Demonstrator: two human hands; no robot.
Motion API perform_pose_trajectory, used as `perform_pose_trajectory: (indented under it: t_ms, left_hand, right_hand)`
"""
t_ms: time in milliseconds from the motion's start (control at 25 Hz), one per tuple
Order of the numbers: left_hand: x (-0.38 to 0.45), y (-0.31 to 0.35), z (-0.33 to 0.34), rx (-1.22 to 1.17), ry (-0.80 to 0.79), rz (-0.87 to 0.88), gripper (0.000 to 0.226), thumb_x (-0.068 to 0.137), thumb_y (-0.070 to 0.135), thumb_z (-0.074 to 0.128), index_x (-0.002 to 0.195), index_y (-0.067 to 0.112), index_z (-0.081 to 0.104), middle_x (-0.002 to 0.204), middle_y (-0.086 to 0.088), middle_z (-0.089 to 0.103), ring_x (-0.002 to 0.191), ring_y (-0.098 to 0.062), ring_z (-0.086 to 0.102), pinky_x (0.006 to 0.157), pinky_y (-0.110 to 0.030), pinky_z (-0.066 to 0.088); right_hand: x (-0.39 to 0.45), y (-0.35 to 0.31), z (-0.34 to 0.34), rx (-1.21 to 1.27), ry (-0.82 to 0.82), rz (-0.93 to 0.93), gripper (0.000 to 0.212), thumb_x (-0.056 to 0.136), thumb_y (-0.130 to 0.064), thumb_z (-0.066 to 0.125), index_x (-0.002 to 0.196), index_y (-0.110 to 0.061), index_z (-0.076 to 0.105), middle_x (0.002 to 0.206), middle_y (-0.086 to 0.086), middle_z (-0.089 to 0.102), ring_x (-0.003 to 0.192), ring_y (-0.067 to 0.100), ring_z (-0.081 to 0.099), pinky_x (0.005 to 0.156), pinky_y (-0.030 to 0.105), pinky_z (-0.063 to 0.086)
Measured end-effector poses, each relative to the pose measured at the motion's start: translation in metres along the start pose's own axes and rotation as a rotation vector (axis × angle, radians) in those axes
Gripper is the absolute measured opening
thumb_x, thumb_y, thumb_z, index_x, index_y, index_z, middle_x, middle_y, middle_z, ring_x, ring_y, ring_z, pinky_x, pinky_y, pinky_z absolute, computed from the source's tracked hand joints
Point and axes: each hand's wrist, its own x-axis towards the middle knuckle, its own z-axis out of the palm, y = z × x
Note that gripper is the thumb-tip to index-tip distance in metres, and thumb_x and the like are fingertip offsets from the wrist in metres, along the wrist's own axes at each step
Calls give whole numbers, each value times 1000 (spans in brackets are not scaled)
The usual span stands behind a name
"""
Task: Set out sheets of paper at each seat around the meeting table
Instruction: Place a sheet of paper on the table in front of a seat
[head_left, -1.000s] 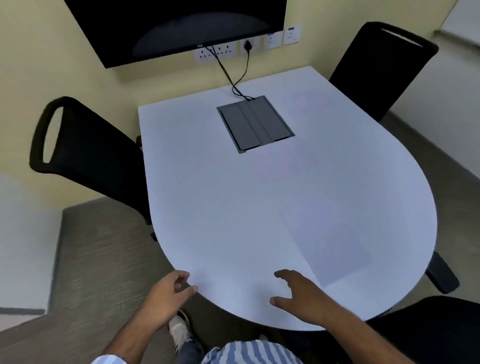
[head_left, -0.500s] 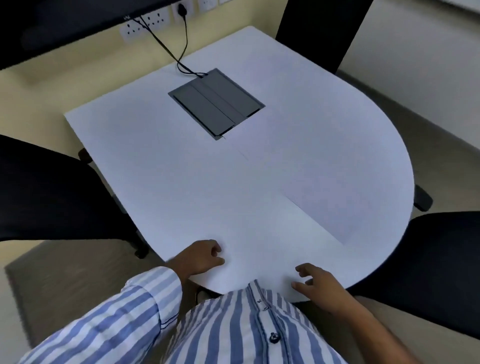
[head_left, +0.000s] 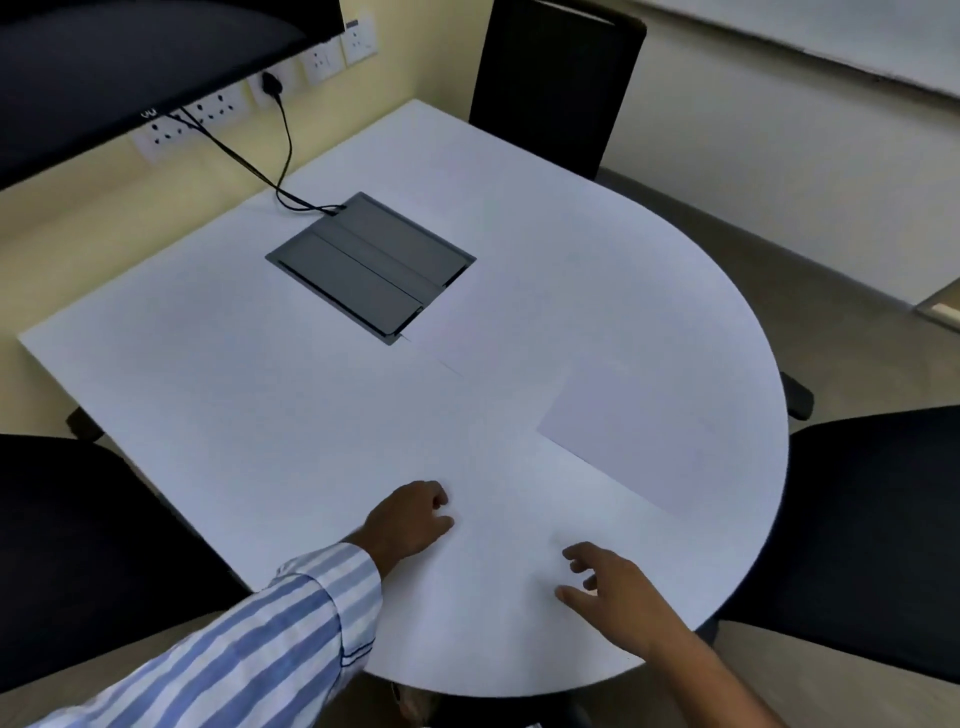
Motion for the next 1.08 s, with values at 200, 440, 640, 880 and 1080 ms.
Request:
perform_pose_trajectory:
  t_ms: [200, 440, 640, 880, 1080]
  left_hand:
    - [39, 19, -16, -327, 153, -141, 32, 91, 30, 78, 117, 13, 70, 112, -5, 72, 99, -21, 67, 83, -27, 49]
    - [71, 34, -30, -548, 300, -254, 29, 89, 30, 80, 112, 16, 71, 99, 4, 68, 85, -10, 63, 67, -17, 45]
    - [87, 26, -57, -501, 298, -261, 31, 91, 31, 79, 115, 15, 69, 107, -1, 70, 93, -15, 64, 74, -20, 47]
    - [137, -2, -92, -323, 357, -325, 44, 89, 33, 78, 126, 11, 68, 128, -8, 68, 118, -26, 65, 102, -35, 52]
    - [194, -22, -123, -252, 365, -362, 47, 88, 34, 75, 128, 12, 65, 133, -10, 64, 121, -29, 63, 102, -42, 54]
  right_hand:
    - [59, -22, -35, 78, 79, -67, 51, 94, -49, 72, 140, -33, 56, 124, -13, 64, 104, 6, 67, 93, 28, 56]
    - [133, -35, -63, 224, 103, -86, 44, 94, -41, 75, 134, -27, 61, 118, -8, 69, 97, 13, 71, 89, 36, 60]
    - [177, -68, -66, 542, 101, -9, 40, 93, -38, 76, 129, -26, 64, 109, -5, 74, 101, 15, 72, 87, 35, 58]
    - [233, -118, -62, 901, 131, 120, 36, 94, -32, 76, 126, -22, 64, 114, 8, 74, 92, 22, 76, 73, 33, 57]
    - [286, -143, -47, 855, 262, 222, 46, 91, -28, 74, 133, -16, 61, 106, 6, 72, 90, 24, 71, 90, 46, 59]
